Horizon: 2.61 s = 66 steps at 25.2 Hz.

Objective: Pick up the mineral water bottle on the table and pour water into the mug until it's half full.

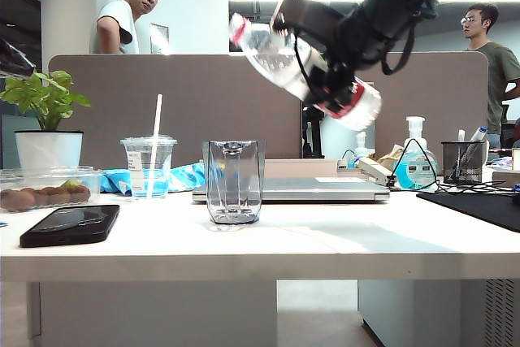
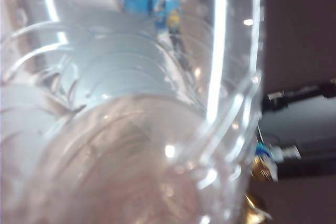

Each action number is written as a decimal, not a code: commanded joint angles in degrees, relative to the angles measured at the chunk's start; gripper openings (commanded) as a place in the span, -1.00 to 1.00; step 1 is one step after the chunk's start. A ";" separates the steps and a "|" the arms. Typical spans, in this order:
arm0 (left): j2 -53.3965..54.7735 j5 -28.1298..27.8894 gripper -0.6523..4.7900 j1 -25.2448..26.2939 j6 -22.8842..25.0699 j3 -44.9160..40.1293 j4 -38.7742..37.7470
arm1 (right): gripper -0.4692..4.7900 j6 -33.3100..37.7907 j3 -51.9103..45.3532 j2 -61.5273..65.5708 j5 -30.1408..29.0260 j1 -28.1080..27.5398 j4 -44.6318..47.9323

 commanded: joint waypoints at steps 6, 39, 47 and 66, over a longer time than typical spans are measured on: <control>-0.09 0.24 -0.78 -0.07 0.02 0.31 0.35 | 0.10 -12.46 0.37 1.51 8.28 -0.09 -0.94; -0.09 0.26 -0.78 -0.04 0.02 0.31 0.33 | 0.10 -26.16 0.37 2.14 13.86 -0.07 -2.69; -0.09 0.26 -0.78 -0.04 0.02 0.31 0.33 | 0.10 -26.18 0.37 2.14 14.01 -0.07 -3.32; -0.09 0.26 -0.78 -0.04 0.02 0.31 0.33 | 0.10 -23.87 0.37 2.16 13.35 -0.07 -4.39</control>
